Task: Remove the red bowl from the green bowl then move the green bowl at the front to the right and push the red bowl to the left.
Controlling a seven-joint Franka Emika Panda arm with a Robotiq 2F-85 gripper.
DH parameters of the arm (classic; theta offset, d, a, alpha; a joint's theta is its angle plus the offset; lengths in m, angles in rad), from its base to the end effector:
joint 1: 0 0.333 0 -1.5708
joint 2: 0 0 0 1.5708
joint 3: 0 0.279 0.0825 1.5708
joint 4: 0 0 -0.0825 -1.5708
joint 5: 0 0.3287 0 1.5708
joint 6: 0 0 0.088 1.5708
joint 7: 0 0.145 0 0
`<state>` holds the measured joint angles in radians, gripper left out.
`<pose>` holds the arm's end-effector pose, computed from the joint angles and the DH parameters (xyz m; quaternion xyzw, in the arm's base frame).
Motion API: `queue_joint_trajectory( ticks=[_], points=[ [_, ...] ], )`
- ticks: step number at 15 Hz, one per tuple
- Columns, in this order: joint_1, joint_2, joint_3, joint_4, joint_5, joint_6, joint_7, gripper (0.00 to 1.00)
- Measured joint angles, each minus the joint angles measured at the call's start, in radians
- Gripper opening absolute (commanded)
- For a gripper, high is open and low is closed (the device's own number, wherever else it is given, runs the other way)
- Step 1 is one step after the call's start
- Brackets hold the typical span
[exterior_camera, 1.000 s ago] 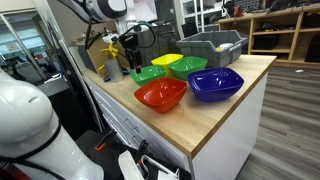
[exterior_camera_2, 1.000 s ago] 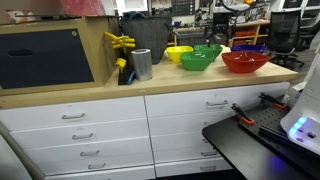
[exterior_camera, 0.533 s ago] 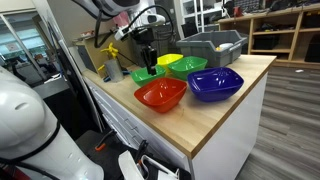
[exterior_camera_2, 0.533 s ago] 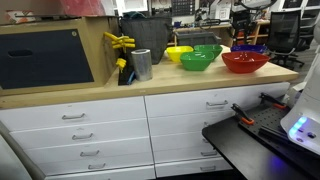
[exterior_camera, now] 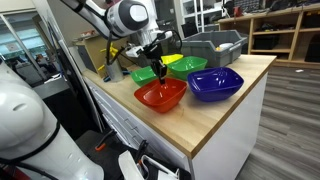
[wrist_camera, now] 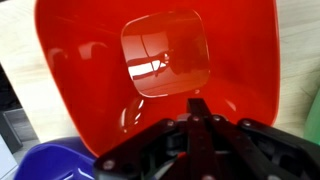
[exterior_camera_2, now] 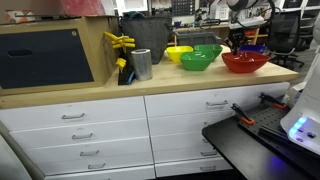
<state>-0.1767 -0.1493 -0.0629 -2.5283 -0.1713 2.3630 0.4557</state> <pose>0.3997 -0.1038 0.2943 0.9580 -0.2814 -0.0018 0.0554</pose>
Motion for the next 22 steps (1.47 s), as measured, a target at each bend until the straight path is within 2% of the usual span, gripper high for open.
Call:
queue_joint_trajectory(
  ticks=[4,8,16,22],
  points=[
    [0.02,0.087,0.007,-0.004,-0.002,0.12,0.001,0.0],
    [0.041,0.127,0.007,0.002,-0.042,0.173,0.001,0.0],
    [0.084,0.135,0.008,0.007,-0.209,0.222,0.001,0.0],
    [0.094,0.146,0.008,0.017,-0.378,0.259,0.003,0.0]
  ],
)
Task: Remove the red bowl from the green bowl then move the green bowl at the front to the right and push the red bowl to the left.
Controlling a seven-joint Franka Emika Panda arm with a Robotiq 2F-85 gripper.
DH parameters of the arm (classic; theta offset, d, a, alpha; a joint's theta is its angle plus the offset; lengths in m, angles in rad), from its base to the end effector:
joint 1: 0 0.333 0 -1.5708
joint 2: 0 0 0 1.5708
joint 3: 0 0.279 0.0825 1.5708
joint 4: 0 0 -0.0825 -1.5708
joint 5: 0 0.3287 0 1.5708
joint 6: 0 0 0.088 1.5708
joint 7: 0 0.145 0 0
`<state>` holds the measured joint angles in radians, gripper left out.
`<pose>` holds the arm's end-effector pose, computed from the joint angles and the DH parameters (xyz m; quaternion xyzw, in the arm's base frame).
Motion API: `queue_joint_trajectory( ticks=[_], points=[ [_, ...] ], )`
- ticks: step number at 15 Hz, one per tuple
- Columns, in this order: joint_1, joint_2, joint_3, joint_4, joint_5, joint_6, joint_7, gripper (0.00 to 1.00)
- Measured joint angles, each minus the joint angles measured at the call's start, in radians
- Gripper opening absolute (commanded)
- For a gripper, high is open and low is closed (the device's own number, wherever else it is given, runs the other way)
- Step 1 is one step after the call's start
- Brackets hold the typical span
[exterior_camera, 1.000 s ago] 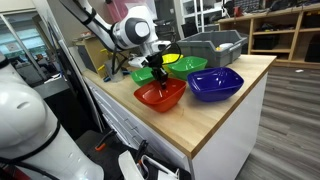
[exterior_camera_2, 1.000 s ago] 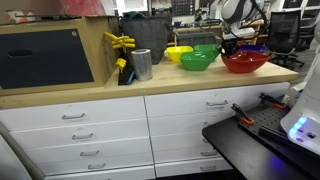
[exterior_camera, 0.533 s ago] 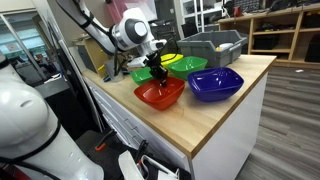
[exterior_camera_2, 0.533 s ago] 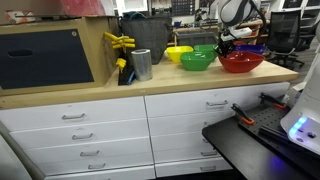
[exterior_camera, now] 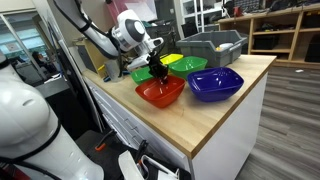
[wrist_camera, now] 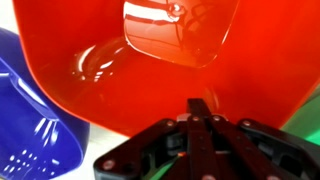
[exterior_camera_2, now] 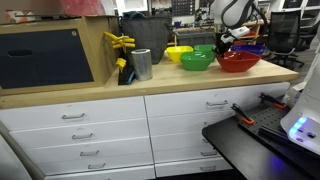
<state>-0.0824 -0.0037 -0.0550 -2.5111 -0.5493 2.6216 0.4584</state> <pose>0.4422 -0.0589 0.2620 0.9854 -0.0648 0.0779 0.1372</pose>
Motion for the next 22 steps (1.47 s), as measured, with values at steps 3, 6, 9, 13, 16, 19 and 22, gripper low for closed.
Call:
queue_joint_trajectory(
  ticks=[3,6,9,13,16,19,22],
  points=[
    [0.0,0.007,-0.006,0.019,-0.099,0.006,0.005,0.0],
    [0.002,0.009,-0.006,0.036,-0.133,0.01,0.004,0.2],
    [0.023,0.006,0.009,0.041,-0.102,0.01,-0.006,0.4],
    [0.068,-0.023,0.054,0.047,-0.014,-0.036,-0.023,0.63],
    [0.095,-0.075,0.096,0.074,-0.002,-0.174,-0.023,0.87],
    [0.111,-0.129,0.135,0.104,-0.001,-0.293,-0.023,1.0],
    [0.12,-0.157,0.158,0.134,0.043,-0.362,-0.023,1.0]
  ],
)
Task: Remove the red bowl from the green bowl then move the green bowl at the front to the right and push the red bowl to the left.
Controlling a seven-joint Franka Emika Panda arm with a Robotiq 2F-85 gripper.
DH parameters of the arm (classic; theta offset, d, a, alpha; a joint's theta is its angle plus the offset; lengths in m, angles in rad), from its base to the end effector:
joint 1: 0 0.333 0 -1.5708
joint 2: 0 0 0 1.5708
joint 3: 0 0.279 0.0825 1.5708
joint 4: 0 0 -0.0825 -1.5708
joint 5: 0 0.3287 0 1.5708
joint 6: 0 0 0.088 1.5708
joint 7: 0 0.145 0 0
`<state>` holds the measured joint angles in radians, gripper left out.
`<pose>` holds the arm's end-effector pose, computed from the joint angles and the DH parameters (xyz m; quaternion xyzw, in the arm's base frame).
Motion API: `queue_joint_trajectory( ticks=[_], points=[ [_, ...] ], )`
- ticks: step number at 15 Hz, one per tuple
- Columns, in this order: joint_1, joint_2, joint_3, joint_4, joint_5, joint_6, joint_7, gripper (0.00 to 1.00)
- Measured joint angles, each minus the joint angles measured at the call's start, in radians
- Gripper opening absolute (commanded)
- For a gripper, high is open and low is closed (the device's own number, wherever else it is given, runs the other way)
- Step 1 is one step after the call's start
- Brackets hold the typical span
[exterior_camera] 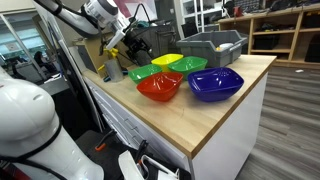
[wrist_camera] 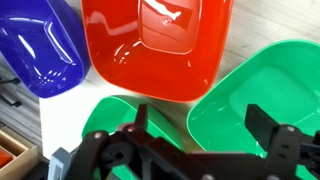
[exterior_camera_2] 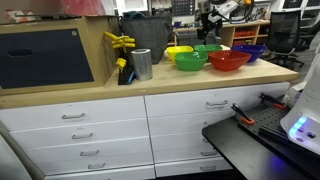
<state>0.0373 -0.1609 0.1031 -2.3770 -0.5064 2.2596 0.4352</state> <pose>0.4468 0.0355 0.3545 0.9786 0.0110 0.0766 0.1908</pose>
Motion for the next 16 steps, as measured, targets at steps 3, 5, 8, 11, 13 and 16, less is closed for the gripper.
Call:
queue_joint_trajectory(
  ticks=[3,5,8,11,13,16],
  points=[
    [0.004,0.001,0.008,0.026,0.126,-0.039,-0.001,1.0],
    [0.012,0.005,0.008,0.039,0.23,-0.057,-0.002,1.0],
    [0.027,0.014,0.009,0.071,0.376,-0.112,-0.002,1.0],
    [0.04,0.017,0.011,0.13,0.476,-0.211,-0.002,1.0],
    [0.045,0.017,0.013,0.177,0.518,-0.282,-0.002,1.0],
    [0.05,0.018,0.014,0.241,0.55,-0.379,-0.002,1.0]
  ],
)
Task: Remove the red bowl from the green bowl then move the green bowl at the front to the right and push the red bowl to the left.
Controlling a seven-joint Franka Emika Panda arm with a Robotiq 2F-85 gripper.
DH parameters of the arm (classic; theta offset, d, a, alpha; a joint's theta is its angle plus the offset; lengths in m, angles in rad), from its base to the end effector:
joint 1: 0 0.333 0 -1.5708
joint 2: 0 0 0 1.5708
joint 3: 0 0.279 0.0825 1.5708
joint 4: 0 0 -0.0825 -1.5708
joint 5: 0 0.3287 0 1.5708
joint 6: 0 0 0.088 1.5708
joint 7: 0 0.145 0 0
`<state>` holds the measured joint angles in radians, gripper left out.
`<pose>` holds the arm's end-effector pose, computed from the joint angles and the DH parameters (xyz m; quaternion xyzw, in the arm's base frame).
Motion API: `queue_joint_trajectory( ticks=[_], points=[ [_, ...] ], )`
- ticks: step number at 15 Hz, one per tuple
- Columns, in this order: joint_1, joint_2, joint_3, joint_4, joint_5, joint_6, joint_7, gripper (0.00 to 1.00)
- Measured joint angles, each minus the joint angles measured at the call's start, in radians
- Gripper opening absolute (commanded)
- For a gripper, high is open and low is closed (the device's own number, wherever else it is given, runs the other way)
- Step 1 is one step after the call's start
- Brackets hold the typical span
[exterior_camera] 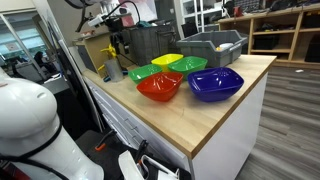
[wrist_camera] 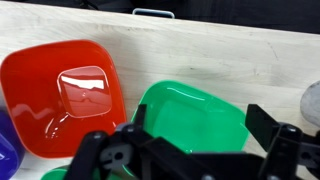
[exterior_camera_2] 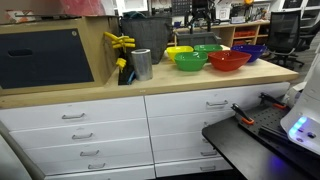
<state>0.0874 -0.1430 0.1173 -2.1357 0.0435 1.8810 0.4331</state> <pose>0.4365 0.0963 0.4072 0.9908 -0.1226 -0.0572 0.0062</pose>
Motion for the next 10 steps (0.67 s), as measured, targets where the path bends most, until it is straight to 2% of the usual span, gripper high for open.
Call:
queue_joint_trajectory(
  ticks=[5,10],
  points=[
    [0.003,0.01,0.005,0.077,0.016,-0.114,0.0,1.0],
    [0.019,0.013,0.013,0.134,0.016,-0.152,-0.02,1.0]
  ],
)
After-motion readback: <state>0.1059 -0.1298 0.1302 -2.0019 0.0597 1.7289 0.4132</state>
